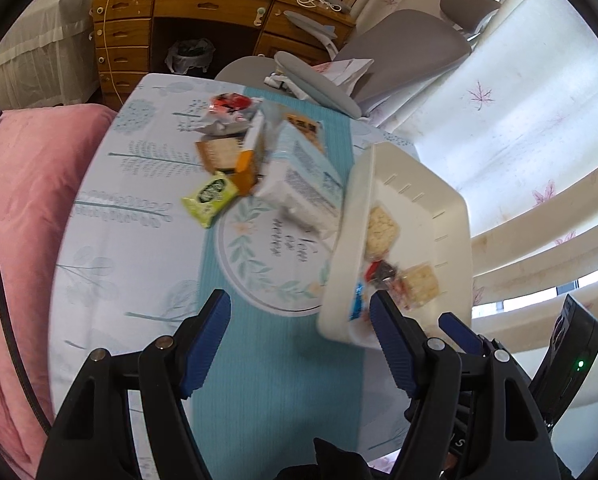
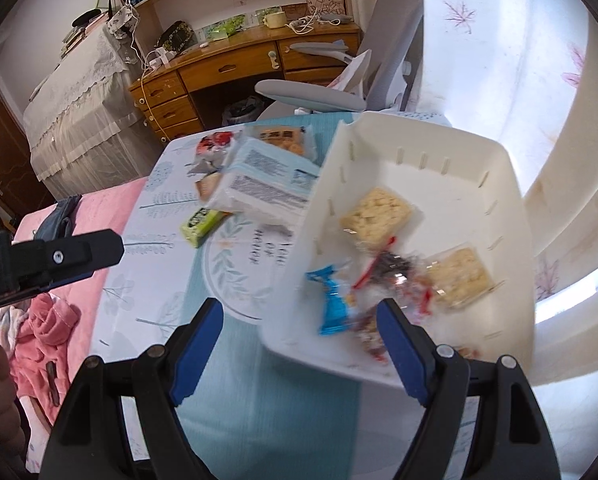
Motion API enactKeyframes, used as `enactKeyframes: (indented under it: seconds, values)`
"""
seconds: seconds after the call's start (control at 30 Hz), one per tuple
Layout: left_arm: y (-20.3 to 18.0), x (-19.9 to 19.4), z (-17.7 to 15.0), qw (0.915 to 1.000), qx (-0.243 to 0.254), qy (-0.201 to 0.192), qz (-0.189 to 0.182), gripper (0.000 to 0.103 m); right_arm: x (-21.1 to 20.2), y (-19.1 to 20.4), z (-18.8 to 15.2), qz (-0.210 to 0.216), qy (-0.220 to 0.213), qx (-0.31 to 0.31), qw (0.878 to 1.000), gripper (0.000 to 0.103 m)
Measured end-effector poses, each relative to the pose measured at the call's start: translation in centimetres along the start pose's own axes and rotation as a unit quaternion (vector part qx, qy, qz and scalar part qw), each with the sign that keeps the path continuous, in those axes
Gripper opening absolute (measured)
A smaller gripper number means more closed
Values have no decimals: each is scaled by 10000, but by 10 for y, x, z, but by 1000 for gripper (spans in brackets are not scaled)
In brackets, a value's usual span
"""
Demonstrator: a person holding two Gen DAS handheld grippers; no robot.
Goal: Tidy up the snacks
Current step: 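Lower both snacks into the white tray and open both grippers, then withdraw both grippers from the tray toward the remaining snacks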
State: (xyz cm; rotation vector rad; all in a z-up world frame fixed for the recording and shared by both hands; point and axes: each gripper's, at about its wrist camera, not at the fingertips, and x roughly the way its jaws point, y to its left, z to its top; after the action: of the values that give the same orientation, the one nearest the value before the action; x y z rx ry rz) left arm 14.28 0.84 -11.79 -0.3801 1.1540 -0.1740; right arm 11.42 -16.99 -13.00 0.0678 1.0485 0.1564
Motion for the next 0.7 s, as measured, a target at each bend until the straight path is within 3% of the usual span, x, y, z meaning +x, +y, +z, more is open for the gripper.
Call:
enactKeyframes:
  seconds: [0.4, 0.7]
  values:
    - [77, -34, 10, 9988, 436, 58, 214, 71, 23, 74, -13, 48, 85, 632, 9980, 80]
    - [125, -41, 41, 9958, 848, 124, 333, 71, 44, 118, -18, -130, 58, 1110, 9937, 80]
